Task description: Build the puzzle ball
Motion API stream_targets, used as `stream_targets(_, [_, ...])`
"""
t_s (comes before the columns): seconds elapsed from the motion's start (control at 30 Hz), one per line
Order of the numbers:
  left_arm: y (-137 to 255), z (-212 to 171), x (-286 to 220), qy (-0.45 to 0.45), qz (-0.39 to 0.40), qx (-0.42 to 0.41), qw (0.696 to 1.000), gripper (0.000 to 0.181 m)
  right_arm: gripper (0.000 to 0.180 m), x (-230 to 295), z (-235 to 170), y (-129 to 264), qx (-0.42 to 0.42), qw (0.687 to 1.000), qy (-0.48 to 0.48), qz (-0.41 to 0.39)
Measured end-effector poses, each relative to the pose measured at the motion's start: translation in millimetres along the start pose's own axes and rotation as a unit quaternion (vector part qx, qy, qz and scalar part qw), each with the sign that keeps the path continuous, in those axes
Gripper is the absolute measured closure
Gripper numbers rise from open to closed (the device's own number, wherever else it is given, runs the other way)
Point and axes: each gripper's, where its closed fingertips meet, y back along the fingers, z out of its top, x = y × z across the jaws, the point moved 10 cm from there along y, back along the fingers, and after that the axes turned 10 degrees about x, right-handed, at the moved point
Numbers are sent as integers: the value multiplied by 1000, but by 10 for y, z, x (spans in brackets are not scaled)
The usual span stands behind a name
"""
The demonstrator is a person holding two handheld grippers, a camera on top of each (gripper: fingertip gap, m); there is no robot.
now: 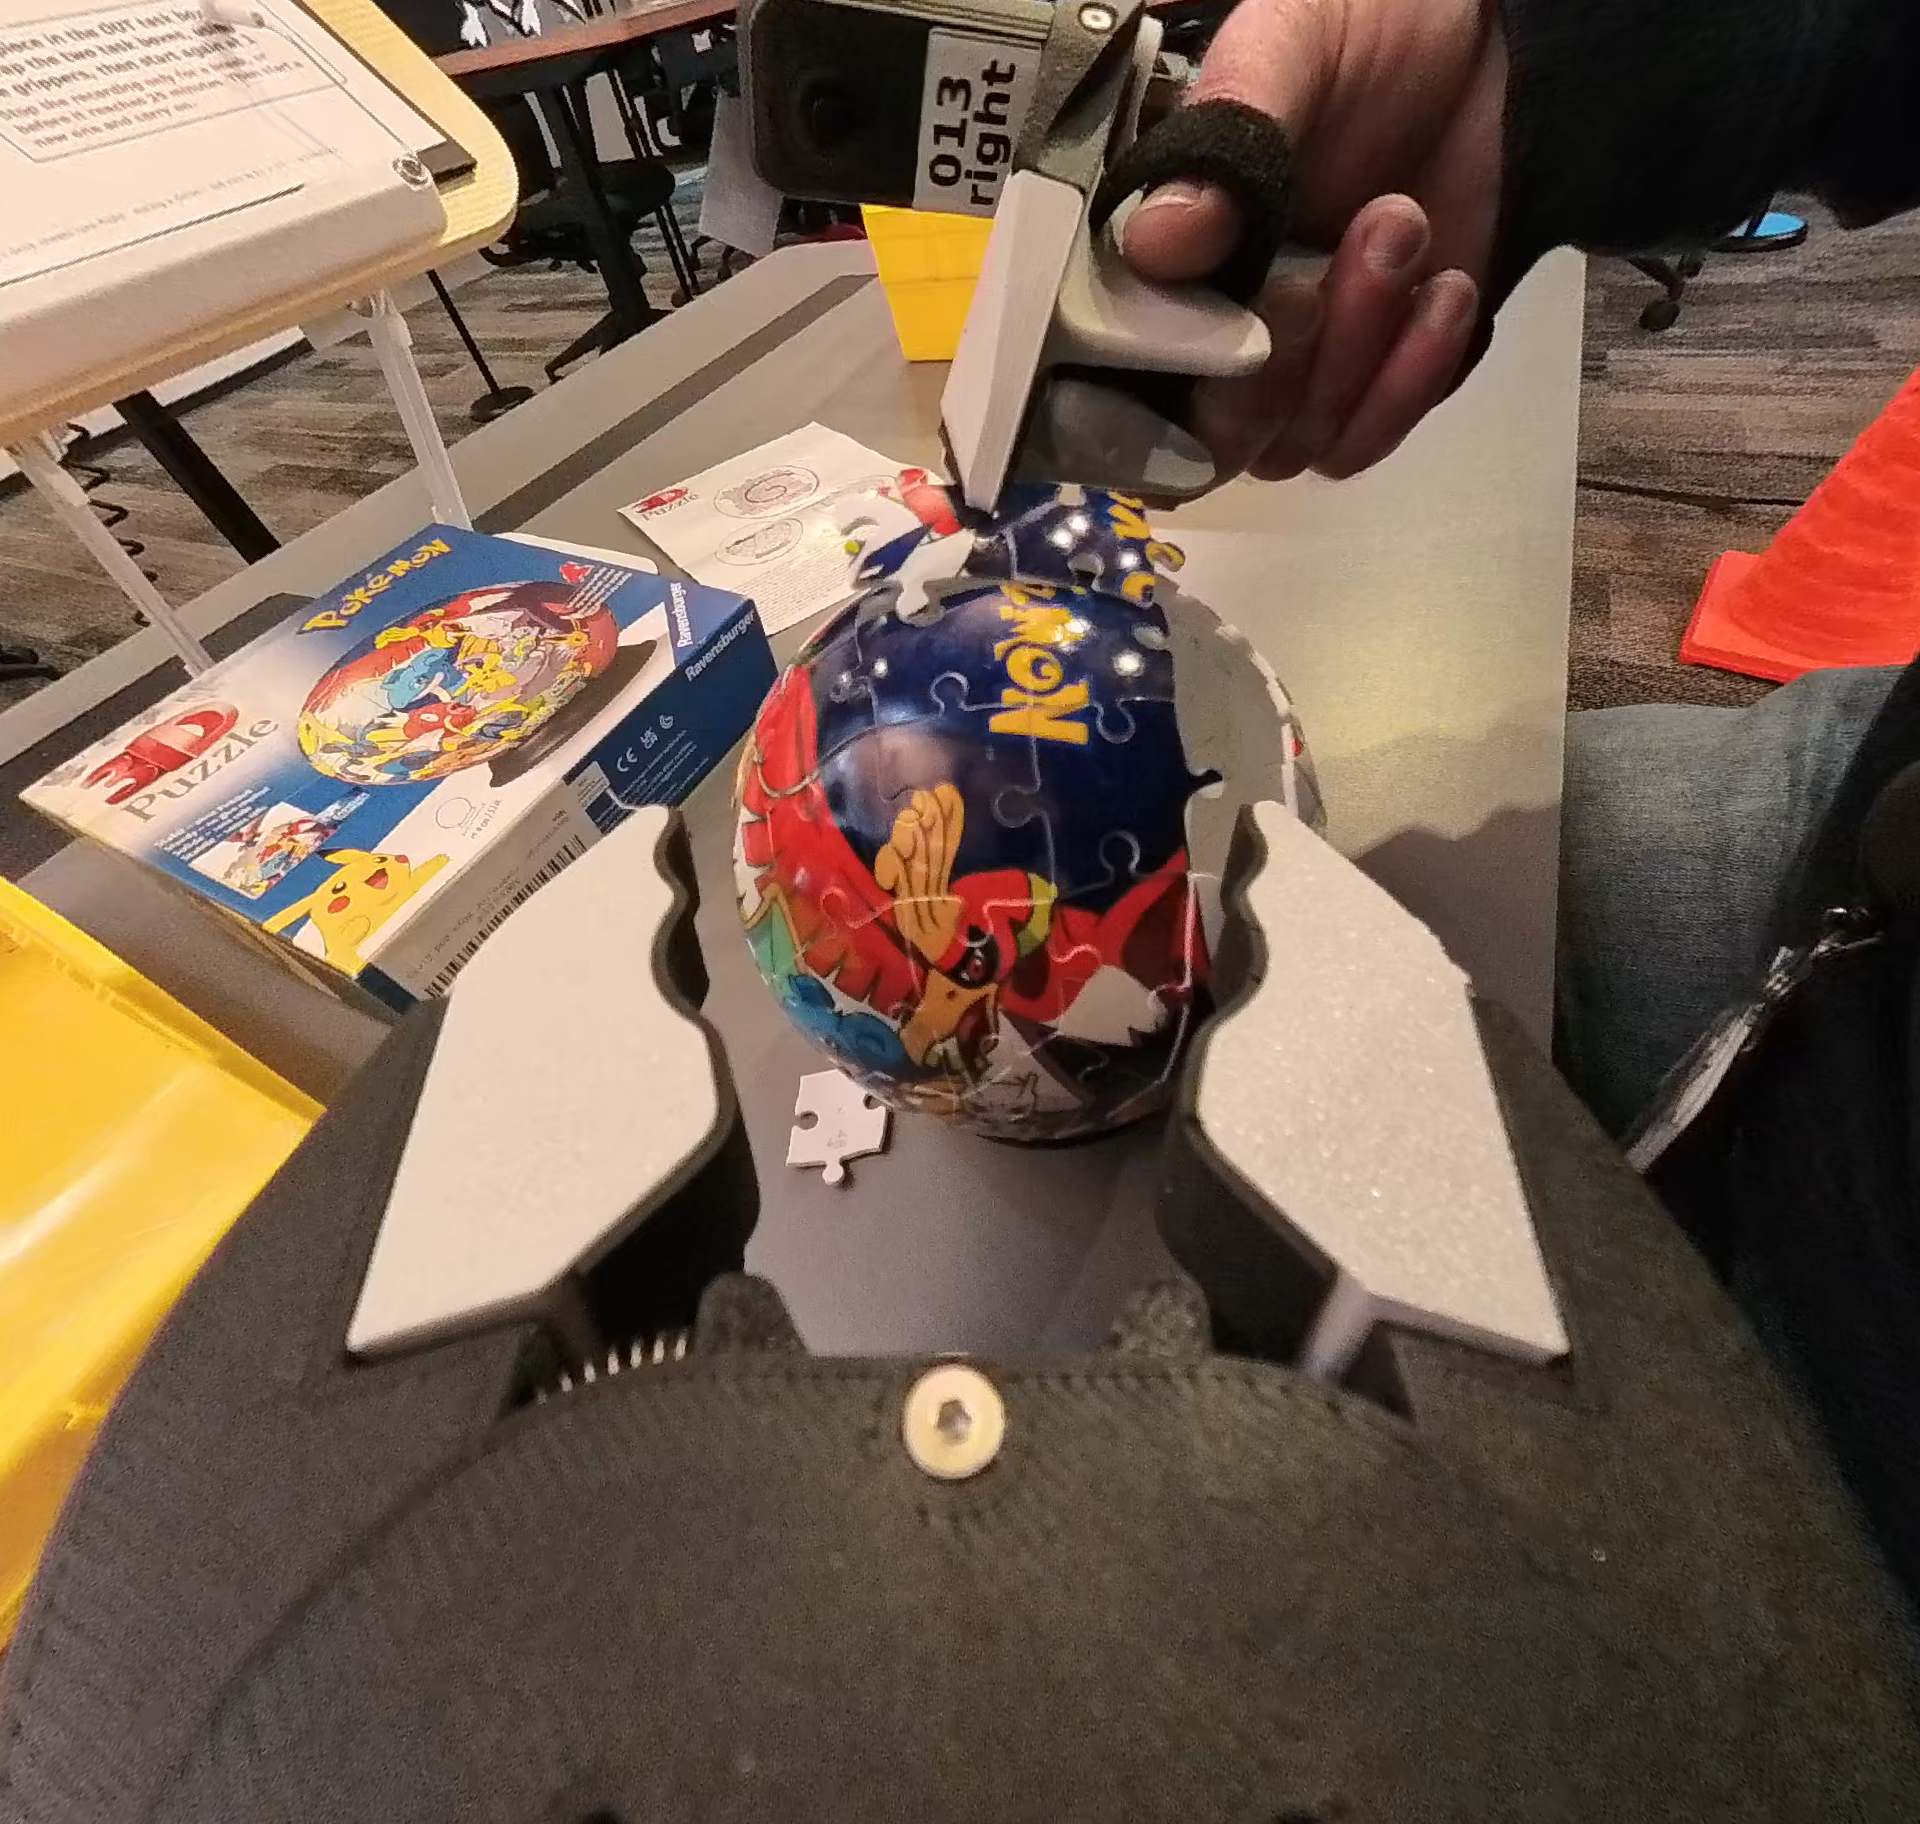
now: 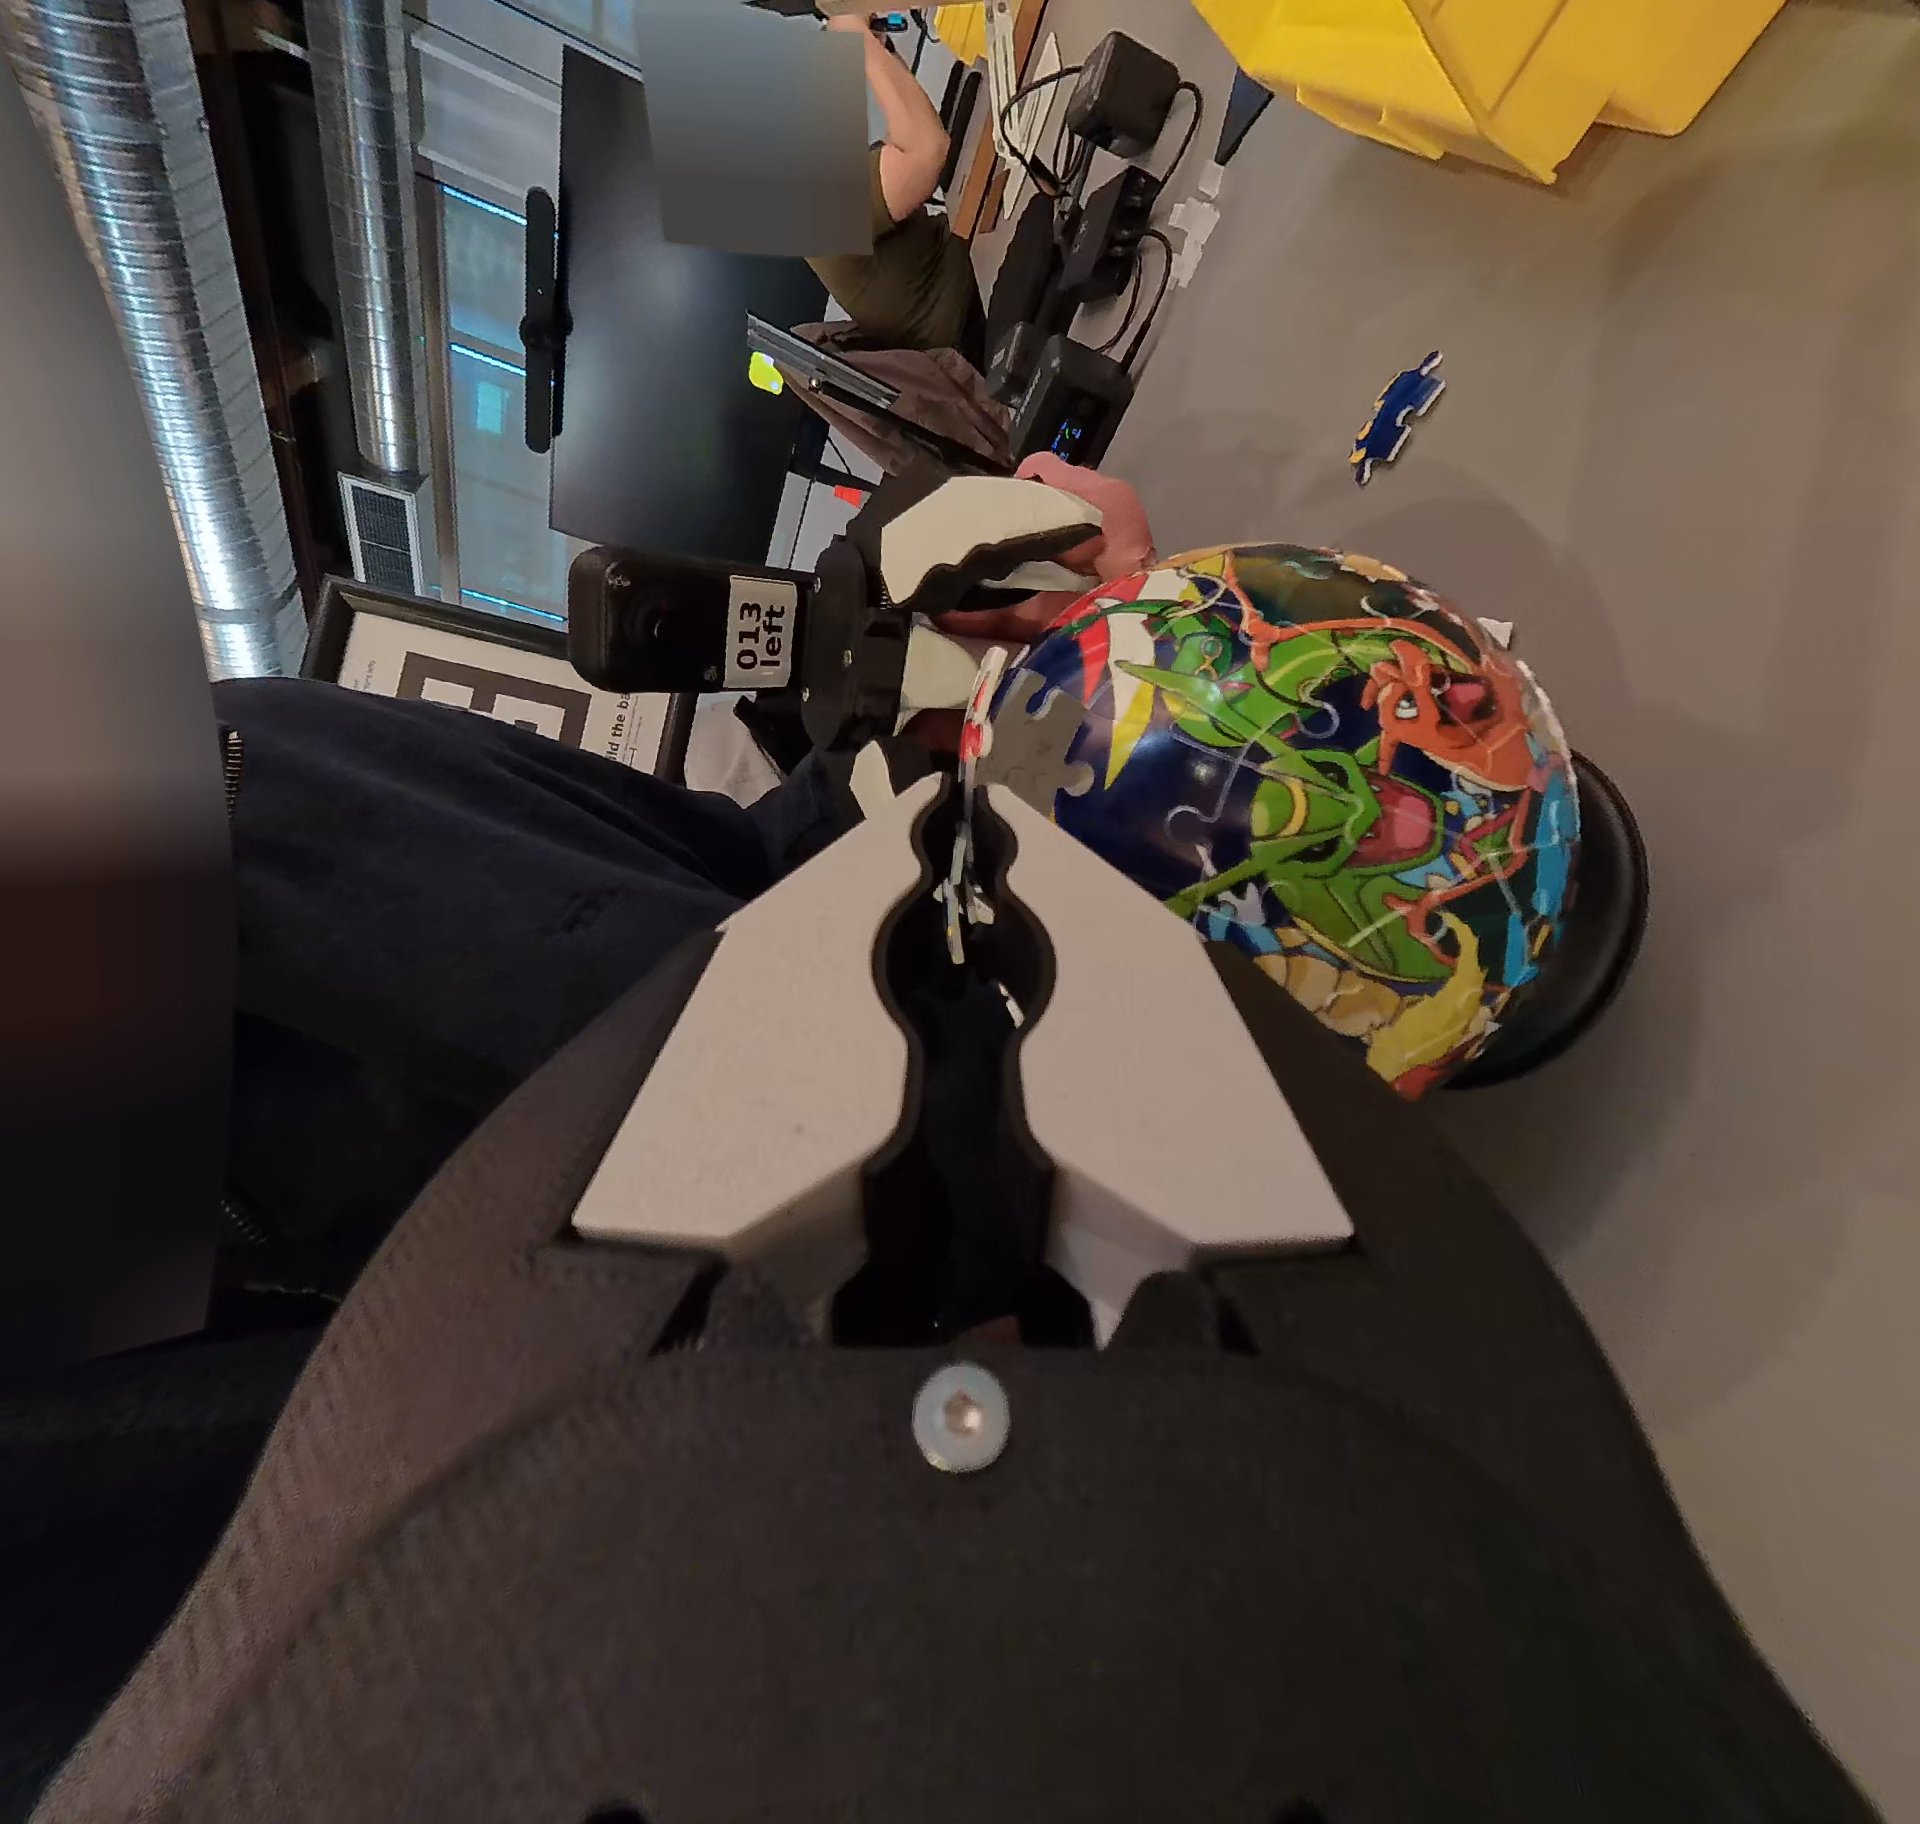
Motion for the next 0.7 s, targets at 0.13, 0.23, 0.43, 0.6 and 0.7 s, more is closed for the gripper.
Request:
stream_targets(0.13, [1,-3,1,-1,0,1,1000,85,179,2,-2,11,2,1000,-1,0])
stream_targets(0.23, [4,-3,3,-1,0,1,1000,85,179,22,-12,17,3,1000,4,3])
stream_targets(0.43, [0,-15,11,6,-4,-1,1000,85,179,66,-53,87,-14,1000,9,7])
stream_targets(0.6, [-3,-20,9,11,-9,0,1000,86,179,88,-108,162,-30,1000,10,3])
stream_targets(0.7, [5,-15,1,7,-6,5,1000,86,179,98,-151,197,-45,999,13,2])
